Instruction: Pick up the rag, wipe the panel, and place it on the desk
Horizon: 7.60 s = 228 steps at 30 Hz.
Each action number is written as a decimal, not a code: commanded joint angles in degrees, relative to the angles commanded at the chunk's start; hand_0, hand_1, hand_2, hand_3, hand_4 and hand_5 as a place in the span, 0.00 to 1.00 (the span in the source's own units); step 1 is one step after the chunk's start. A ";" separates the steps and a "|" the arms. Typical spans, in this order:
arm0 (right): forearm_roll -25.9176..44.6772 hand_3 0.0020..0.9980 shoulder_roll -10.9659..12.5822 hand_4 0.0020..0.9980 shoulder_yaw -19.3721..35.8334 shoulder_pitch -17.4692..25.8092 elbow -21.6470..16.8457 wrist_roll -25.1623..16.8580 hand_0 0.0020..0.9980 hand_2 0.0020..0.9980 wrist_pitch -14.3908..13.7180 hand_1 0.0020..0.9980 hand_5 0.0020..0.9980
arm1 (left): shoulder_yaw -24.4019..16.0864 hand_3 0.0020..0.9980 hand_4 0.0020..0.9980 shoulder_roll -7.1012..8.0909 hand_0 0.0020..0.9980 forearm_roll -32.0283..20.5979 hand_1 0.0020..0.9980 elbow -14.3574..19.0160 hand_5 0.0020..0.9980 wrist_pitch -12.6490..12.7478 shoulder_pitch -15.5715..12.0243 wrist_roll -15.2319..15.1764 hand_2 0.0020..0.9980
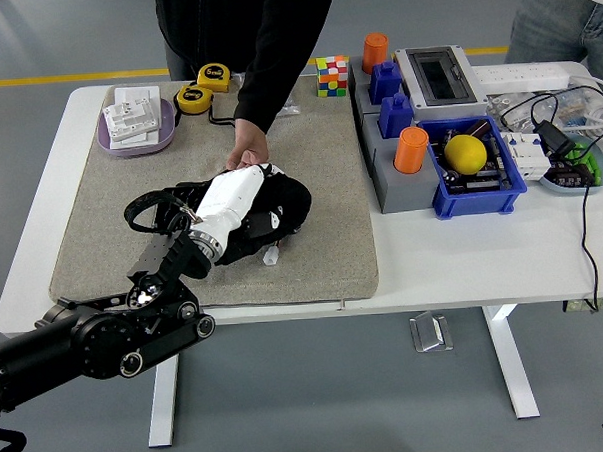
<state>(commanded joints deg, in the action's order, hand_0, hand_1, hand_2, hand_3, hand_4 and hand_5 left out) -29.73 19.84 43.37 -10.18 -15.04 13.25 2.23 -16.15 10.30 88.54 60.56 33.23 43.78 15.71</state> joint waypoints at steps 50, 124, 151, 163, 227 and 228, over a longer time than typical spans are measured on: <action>-0.58 0.60 -2.82 1.00 1.69 1.74 0.45 -0.27 0.76 0.71 -0.56 0.59 0.55 | -2.43 0.51 0.30 6.35 0.20 3.74 0.13 -1.24 0.00 0.72 -3.41 1.70 0.52; -0.44 0.60 -1.58 1.00 1.88 1.33 0.67 -0.09 0.76 0.71 0.21 0.58 0.55 | -3.88 0.50 0.27 6.96 0.19 6.68 0.12 -2.31 0.00 -0.91 -2.48 4.39 0.51; -0.37 0.60 -0.97 1.00 0.25 0.66 0.68 0.15 0.76 0.71 0.40 0.58 0.55 | 5.64 0.50 0.27 1.35 0.19 5.14 0.12 -1.19 0.00 -1.50 3.88 5.46 0.51; -0.20 0.60 -0.96 1.00 0.02 0.86 0.73 0.12 0.76 0.71 0.44 0.58 0.55 | 6.54 0.50 0.27 0.60 0.19 5.26 0.12 -1.03 0.00 -1.56 4.00 5.68 0.51; -1.17 0.60 -2.53 1.00 3.64 2.03 1.53 -0.10 0.76 0.71 0.31 0.58 0.55 | -7.00 0.50 0.27 15.72 0.19 10.17 0.12 -1.86 0.00 -2.83 -4.06 5.85 0.51; -1.19 0.60 -2.55 1.00 3.64 1.98 1.55 -0.11 0.76 0.71 0.31 0.58 0.55 | -6.74 0.50 0.27 15.45 0.19 10.17 0.12 -1.82 0.00 -2.78 -3.87 5.86 0.51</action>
<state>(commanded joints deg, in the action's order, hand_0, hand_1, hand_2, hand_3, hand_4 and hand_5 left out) -30.92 17.28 47.01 -8.20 -13.49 13.14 2.55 -22.90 25.75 98.71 58.74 30.45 39.91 21.57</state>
